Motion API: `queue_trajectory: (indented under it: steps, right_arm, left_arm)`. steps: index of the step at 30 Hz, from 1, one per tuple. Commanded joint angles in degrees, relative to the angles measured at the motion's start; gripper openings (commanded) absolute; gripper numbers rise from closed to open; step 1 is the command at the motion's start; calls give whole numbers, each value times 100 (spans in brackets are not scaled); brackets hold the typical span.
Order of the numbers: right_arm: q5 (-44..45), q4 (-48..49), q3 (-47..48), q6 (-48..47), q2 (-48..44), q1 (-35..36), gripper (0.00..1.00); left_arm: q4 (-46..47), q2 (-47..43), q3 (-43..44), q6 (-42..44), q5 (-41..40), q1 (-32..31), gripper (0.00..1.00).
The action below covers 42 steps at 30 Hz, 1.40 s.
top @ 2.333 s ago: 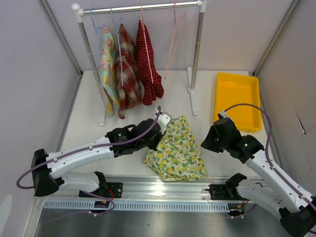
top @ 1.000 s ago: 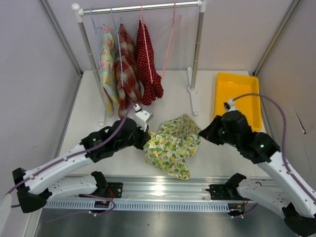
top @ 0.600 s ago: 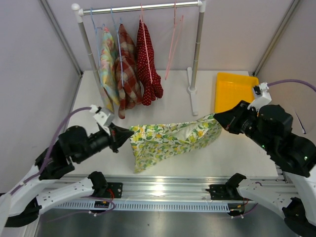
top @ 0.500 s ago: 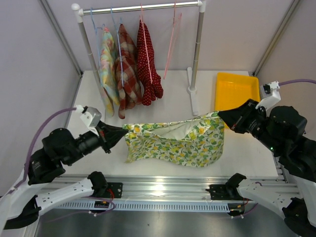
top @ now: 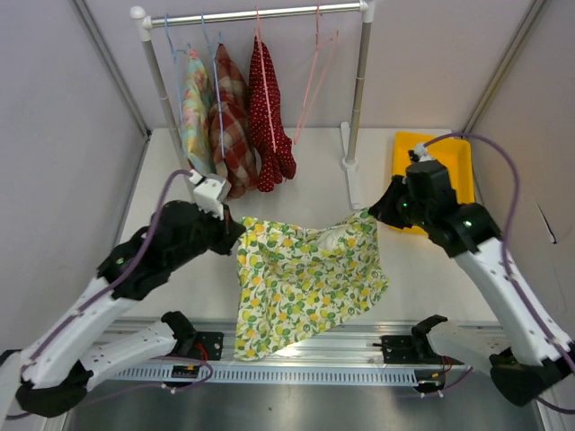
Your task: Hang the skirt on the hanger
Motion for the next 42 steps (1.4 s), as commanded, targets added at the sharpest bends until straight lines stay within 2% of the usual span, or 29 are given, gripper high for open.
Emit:
queue_trajectory:
  steps: [1,3,4,7,13,16,18,21,33,36,38,41,42]
  right_arm:
    - [-1165,976,-976,-250,363,-893,0]
    - [-1499,1547,-1293,-250,600,-1080,0]
    - [-1562,1862,-1486,-250,679,-1246,0]
    - [-1825,2225,-1584,-241,978,-1467,0]
    - [-1966,2358,-1532,-215,1269,-1784,0]
    - [-1993,2488,-1777,-153,1059,-1784,0]
    - [-2019,2656,-1954,-109,962,-1845,0]
    - [-2107,2508,-1577,-205,1286,-1924,0]
    - [-2441,2727,-1189,-250,1629,-2241,0]
    - [-2546,2666,-1276,-223,1551,-2214,0]
    - [-2415,2657,-1661,-206,1332,-2145,0]
    - [-2493,2770,-2433,-109,1085,-2083,0]
    - [-2476,2797,-2637,-83,902,-2030,0]
  left_arm:
    - [743,542,-913,-159,973,1246,0]
    - [1375,858,-1259,-291,1407,1817,0]
    - [1553,989,-1391,-387,1652,1933,0]
    - [1958,1394,-1375,-467,1716,2197,0]
    - [2126,1825,-997,-371,2006,2602,0]
    - [2178,1843,-1049,-239,2112,2637,0]
    - [2161,1922,-1032,-274,2294,2874,0]
    - [2398,2098,-970,-405,2883,3296,0]
    - [2671,2379,-452,-222,3588,3789,1]
    - [2759,2318,-627,-177,4000,3789,5]
    - [2977,2099,-1161,-256,4272,3789,9]
    - [3259,1625,-2041,-327,4519,3789,24]
    - [3294,1519,-2181,-344,4607,3789,25]
